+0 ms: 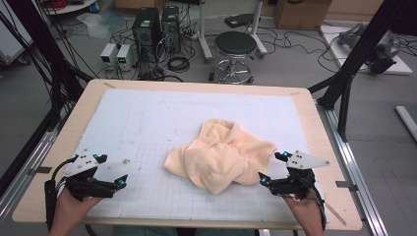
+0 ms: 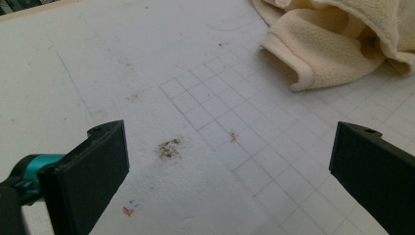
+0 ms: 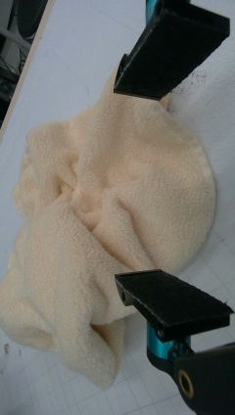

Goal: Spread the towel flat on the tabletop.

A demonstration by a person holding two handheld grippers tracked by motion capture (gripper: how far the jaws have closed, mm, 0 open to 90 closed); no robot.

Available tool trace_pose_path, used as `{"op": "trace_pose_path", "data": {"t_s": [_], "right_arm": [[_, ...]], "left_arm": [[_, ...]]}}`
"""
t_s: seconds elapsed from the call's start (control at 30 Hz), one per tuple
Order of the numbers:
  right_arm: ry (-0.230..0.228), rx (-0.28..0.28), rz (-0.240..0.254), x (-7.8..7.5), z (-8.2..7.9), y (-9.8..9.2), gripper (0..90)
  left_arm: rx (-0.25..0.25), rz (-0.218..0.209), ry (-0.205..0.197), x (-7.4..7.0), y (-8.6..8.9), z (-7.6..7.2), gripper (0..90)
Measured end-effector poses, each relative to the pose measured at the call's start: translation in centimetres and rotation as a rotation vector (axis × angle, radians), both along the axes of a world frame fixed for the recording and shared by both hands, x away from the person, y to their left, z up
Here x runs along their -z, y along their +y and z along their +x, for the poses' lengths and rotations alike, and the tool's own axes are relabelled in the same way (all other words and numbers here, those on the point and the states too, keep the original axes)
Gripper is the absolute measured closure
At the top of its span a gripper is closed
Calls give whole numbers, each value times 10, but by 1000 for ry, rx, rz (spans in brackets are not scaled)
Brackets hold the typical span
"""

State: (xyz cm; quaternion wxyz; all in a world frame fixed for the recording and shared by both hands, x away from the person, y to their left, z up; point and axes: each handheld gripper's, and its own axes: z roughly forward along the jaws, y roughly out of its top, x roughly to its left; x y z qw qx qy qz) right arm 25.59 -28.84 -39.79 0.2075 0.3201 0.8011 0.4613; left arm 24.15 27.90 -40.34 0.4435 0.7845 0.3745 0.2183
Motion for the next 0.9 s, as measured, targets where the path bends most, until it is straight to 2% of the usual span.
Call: {"op": "trace_pose_path", "data": {"t_s": [0.3, 0.6, 0.77, 0.9], "right_arm": [[-1, 5, 2, 2, 1, -6, 107], [6, 3, 6, 3, 1, -6, 107], [-2, -3, 15, -1, 0, -4, 107], [14, -24, 23, -8, 3, -3, 107]], "left_arm": [[11, -1, 2, 1, -3, 5, 17], [8, -3, 5, 1, -2, 4, 17], [0, -5, 2, 0, -1, 0, 18], [-13, -13, 1, 0, 0, 0, 17]]}}
